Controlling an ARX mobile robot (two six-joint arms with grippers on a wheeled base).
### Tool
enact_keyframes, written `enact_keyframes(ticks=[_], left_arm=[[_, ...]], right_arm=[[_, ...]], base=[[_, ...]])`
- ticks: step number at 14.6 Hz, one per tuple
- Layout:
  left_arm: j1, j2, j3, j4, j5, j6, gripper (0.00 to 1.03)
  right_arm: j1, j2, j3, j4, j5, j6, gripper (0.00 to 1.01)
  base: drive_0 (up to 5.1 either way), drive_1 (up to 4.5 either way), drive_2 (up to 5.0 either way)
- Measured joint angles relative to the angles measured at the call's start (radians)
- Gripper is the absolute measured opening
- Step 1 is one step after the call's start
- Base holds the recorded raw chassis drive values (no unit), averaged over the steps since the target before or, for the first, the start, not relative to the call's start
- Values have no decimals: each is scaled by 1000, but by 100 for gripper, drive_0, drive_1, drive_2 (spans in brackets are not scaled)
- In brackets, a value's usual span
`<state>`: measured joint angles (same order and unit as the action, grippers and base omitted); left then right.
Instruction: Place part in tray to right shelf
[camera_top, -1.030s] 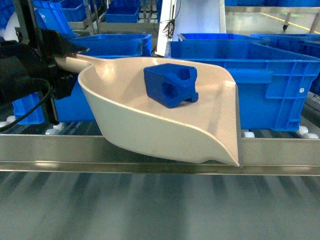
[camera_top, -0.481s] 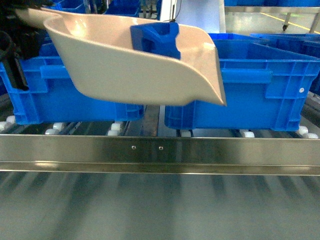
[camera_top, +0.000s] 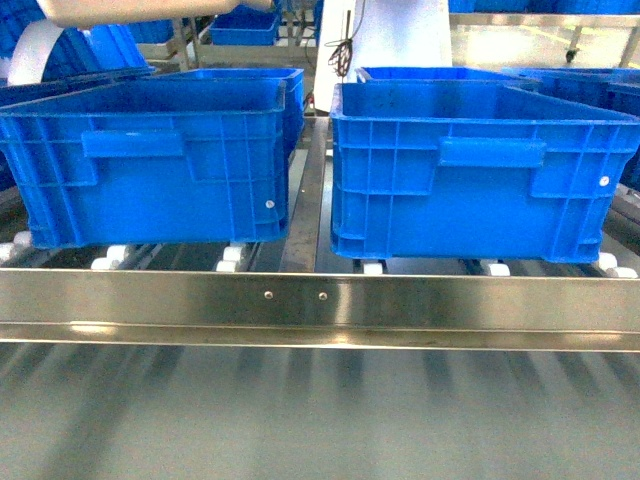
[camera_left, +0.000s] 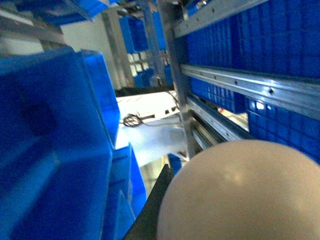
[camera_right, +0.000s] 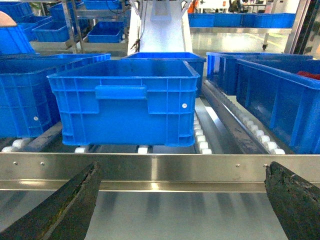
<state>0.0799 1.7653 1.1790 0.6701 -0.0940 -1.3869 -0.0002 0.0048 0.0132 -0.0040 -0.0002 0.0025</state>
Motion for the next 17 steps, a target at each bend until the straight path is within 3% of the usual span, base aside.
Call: enact_keyframes(ticks=[2, 3, 4, 5, 6, 7, 10, 12, 13, 15, 16, 17], left_arm=[[-2, 117, 193, -157, -91, 45, 12], [-27, 323, 509, -275, -227, 222, 12], [-49, 427, 692, -327, -277, 381, 12], [-59, 455, 758, -357, -287, 425, 12], [-61, 471, 804, -349, -286, 518, 12], [-66, 470, 814, -334, -289, 575, 12], [-46, 462, 830, -344, -296, 641, 12], [-23, 446, 772, -340, -284, 622, 12], [-16, 410, 703, -306, -254, 581, 12], [-19, 210, 420, -161, -112, 467, 12], [-26, 46, 225, -75, -31, 369, 12], [-30, -70, 87, -56, 0, 312, 12]], right_arm=[[0, 0, 0, 0, 0, 0, 98], [0, 0, 0, 0, 0, 0, 98], [0, 0, 0, 0, 0, 0, 98], [0, 0, 0, 0, 0, 0, 98], [0, 0, 0, 0, 0, 0, 98], [0, 0, 0, 0, 0, 0, 98], [0, 0, 0, 0, 0, 0, 98], [0, 0, 0, 0, 0, 0, 98], [0, 0, 0, 0, 0, 0, 98], [0, 0, 0, 0, 0, 0, 98], [0, 0, 0, 0, 0, 0, 98], [0, 0, 0, 0, 0, 0, 98]], base=[[0, 0, 0], [0, 0, 0], [0, 0, 0], [0, 0, 0], [0, 0, 0], [0, 0, 0], [0, 0, 0], [0, 0, 0], [0, 0, 0], [0, 0, 0], [0, 0, 0], [0, 0, 0]])
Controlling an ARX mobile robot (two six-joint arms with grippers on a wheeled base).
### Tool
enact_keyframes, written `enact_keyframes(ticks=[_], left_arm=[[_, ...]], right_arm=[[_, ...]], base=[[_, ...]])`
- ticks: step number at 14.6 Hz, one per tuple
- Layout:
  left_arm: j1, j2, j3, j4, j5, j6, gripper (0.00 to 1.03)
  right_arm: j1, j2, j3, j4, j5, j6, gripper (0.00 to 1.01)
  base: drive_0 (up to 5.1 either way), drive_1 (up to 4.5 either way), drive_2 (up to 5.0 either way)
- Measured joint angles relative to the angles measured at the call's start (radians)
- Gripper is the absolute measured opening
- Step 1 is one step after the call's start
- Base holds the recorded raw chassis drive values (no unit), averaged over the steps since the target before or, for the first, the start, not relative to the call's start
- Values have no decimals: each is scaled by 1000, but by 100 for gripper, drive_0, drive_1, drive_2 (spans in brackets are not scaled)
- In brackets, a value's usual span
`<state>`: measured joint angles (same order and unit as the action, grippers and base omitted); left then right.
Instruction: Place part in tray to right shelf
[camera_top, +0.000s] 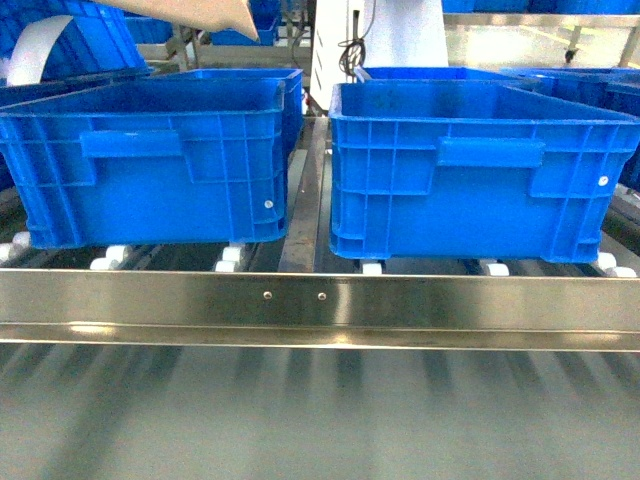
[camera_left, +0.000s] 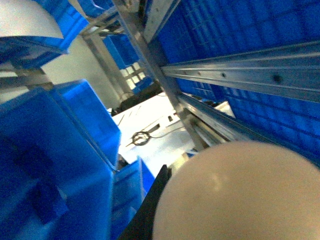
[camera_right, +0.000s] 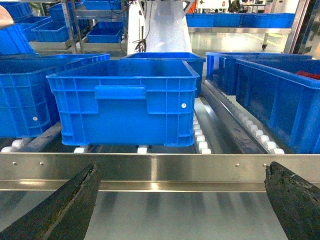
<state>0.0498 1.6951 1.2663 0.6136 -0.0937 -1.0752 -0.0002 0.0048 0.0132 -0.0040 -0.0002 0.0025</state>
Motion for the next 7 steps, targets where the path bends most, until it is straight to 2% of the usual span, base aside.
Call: enact_keyframes(ticks=[1, 3, 4, 5, 7], left_arm=[[-5, -111, -137, 6, 1, -46, 12], [-31, -303, -423, -91, 7, -66, 12], [-52, -349, -520, -103, 10, -41, 12], [-69, -377, -573, -89, 25, 5, 12], [-71, -403, -556, -58, 27, 36, 12]], right_arm=[[0, 0, 0, 0, 0, 0, 98], [0, 0, 0, 0, 0, 0, 98], [0, 0, 0, 0, 0, 0, 98], [0, 0, 0, 0, 0, 0, 98], [0, 0, 0, 0, 0, 0, 98]], base=[[0, 0, 0], [0, 0, 0], [0, 0, 0], [0, 0, 0], [0, 0, 0]])
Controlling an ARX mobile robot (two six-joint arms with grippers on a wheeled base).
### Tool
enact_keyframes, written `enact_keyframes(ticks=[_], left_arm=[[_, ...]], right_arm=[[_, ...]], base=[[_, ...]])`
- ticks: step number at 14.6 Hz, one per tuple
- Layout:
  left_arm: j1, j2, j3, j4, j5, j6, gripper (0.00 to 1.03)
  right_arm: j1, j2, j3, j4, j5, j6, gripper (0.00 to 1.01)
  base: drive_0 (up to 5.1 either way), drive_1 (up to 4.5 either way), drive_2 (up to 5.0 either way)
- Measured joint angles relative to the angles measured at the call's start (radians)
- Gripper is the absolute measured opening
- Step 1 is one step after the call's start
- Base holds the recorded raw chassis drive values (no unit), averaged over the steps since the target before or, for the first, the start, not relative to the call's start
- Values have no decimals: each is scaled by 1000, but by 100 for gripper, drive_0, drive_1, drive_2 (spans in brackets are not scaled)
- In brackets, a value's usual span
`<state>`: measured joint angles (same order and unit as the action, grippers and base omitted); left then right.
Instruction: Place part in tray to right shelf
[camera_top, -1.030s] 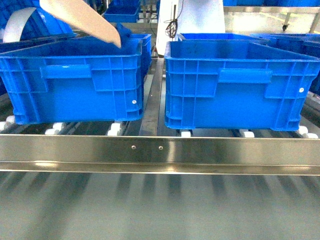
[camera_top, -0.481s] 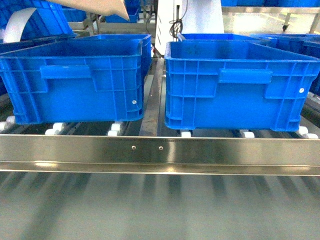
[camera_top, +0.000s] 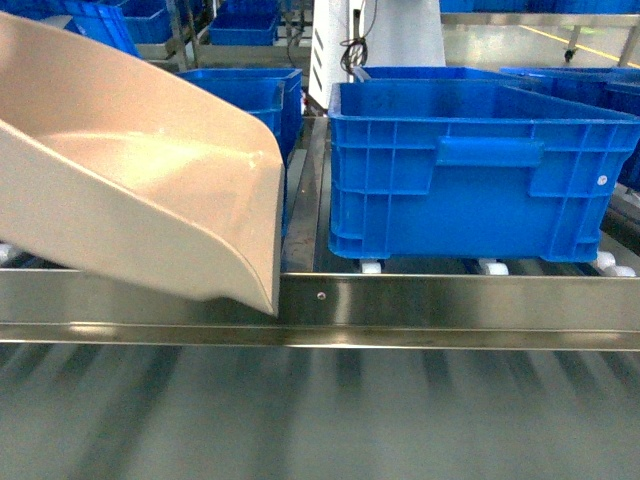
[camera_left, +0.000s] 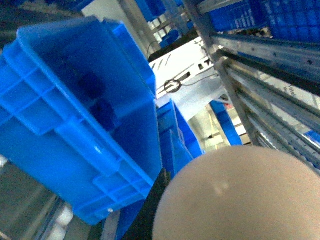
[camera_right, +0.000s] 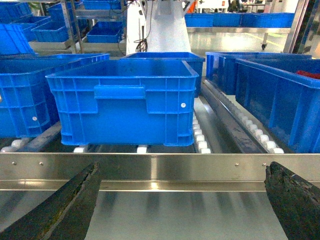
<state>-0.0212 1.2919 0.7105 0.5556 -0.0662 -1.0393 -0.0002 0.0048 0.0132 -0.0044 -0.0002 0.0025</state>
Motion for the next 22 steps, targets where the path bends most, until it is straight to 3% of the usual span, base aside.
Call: enact_keyframes(ticks=[1, 2, 3, 4, 5, 6, 7, 8, 10, 17, 22], left_arm=[[4, -6, 4, 2, -5, 1, 12], [20, -7, -12, 28, 33, 113, 12], [22, -39, -69, 61, 53, 290, 12], [20, -102, -171, 89, 64, 561, 12], [20, -136, -229, 111, 66, 734, 12], [20, -163, -277, 129, 66, 870, 12], [21, -209, -344, 144, 65, 955, 12], [21, -257, -404, 154, 66, 997, 12], [21, -337, -484, 155, 66, 1019, 12], [21, -632, -645, 19, 66, 1021, 12], [21, -727, -679, -26, 66, 1021, 12]], right_arm=[[0, 0, 0, 0, 0, 0, 98], [0, 0, 0, 0, 0, 0, 98], [0, 0, 0, 0, 0, 0, 97], [0, 0, 0, 0, 0, 0, 84], [0, 0, 0, 0, 0, 0, 71], [0, 0, 0, 0, 0, 0, 61], [0, 0, 0, 0, 0, 0, 46], [0, 0, 0, 0, 0, 0, 31], [0, 0, 0, 0, 0, 0, 4], [0, 0, 0, 0, 0, 0, 2], [0, 0, 0, 0, 0, 0, 2]], base=[[0, 0, 0], [0, 0, 0], [0, 0, 0], [0, 0, 0], [0, 0, 0], [0, 0, 0], [0, 0, 0], [0, 0, 0], [0, 0, 0], [0, 0, 0], [0, 0, 0]])
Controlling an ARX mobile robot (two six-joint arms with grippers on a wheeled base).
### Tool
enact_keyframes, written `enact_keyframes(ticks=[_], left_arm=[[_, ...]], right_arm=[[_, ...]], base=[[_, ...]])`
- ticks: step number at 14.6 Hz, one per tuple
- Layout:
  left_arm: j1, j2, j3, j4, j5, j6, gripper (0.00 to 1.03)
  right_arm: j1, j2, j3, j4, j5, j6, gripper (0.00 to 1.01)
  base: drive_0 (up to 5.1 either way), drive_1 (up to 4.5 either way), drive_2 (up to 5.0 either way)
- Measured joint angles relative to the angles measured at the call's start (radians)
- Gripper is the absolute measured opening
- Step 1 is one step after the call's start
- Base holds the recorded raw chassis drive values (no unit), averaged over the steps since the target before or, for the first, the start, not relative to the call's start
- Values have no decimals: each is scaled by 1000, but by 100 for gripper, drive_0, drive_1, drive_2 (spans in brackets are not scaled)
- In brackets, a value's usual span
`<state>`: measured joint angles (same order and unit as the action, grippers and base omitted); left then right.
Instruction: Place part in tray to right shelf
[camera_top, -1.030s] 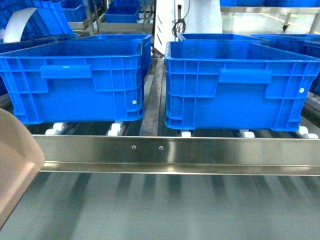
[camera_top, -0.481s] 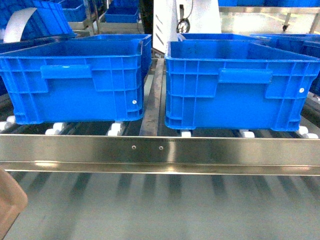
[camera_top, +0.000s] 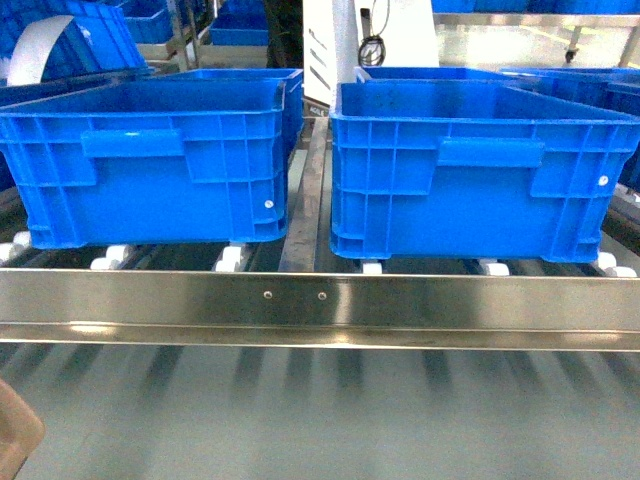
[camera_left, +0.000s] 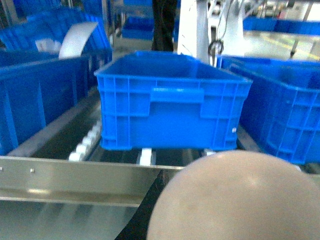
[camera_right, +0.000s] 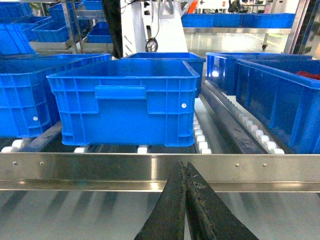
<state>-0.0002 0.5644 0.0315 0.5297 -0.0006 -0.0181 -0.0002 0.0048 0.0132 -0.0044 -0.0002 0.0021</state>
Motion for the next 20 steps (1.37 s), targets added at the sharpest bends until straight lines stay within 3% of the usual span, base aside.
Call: enact_keyframes(ticks=[15, 16, 17, 20], left_arm=[[0, -386, -17, -356, 0, 1, 12], [0, -427, -17, -410, 0, 1, 12], [0, -530, -17, -554, 1, 0, 12], [0, -554, -16, -546, 0, 2, 12]], right_arm=[[0, 0, 0, 0, 0, 0, 2], [0, 0, 0, 0, 0, 0, 2], [0, 0, 0, -1, 0, 0, 2], [0, 0, 0, 0, 0, 0, 2]], base=[[0, 0, 0], [0, 0, 0], [0, 0, 0], [0, 0, 0]])
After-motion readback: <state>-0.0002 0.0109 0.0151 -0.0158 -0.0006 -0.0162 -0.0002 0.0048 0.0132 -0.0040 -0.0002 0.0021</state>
